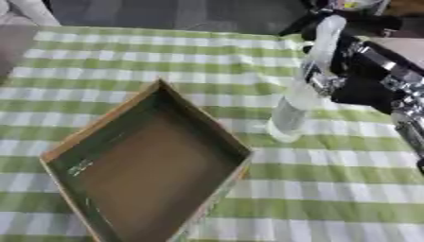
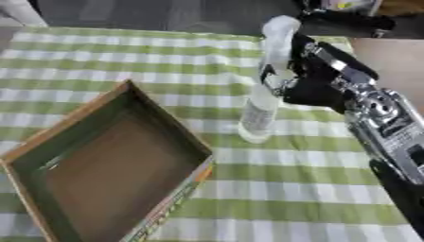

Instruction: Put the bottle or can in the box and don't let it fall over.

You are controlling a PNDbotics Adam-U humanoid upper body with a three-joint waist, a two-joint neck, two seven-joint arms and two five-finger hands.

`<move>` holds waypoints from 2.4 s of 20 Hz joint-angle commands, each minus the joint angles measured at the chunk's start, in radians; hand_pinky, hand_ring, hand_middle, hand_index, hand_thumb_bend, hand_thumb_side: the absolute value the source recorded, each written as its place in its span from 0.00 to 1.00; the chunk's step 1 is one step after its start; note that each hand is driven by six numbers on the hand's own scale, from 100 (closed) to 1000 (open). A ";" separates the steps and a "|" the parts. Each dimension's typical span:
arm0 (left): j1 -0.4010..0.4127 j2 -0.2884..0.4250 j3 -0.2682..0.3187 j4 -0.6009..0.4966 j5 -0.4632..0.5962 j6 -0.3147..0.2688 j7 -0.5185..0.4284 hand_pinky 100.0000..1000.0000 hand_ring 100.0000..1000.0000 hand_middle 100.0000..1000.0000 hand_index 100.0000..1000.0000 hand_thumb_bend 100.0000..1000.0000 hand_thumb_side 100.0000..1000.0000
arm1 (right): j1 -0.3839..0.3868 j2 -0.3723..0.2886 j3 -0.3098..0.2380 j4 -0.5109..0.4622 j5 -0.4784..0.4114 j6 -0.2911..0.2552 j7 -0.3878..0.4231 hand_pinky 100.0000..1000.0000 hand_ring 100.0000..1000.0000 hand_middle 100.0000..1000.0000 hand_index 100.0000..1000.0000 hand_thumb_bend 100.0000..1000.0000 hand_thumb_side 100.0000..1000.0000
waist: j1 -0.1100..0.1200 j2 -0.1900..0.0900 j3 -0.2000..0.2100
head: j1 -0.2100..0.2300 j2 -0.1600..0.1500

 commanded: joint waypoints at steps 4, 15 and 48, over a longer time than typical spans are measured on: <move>-0.014 0.016 0.005 -0.021 -0.006 0.001 -0.003 0.90 0.83 0.95 0.84 0.07 0.89 | -0.022 -0.031 -0.003 0.013 -0.021 0.003 0.010 0.98 1.00 1.00 0.96 0.00 0.12 | 0.002 -0.013 0.002 | -0.001 -0.014; -0.014 0.015 0.005 -0.022 -0.007 0.003 -0.003 0.90 0.84 0.95 0.84 0.07 0.88 | -0.026 -0.032 0.001 0.031 -0.029 0.014 0.011 0.98 1.00 1.00 0.94 0.00 0.05 | 0.000 -0.010 0.005 | -0.002 -0.012; -0.016 0.013 0.001 -0.025 -0.009 0.005 -0.008 0.90 0.84 0.95 0.83 0.07 0.88 | -0.028 0.001 0.052 0.063 -0.004 0.027 0.069 0.99 1.00 1.00 0.93 0.00 0.12 | 0.000 -0.004 0.011 | -0.006 -0.017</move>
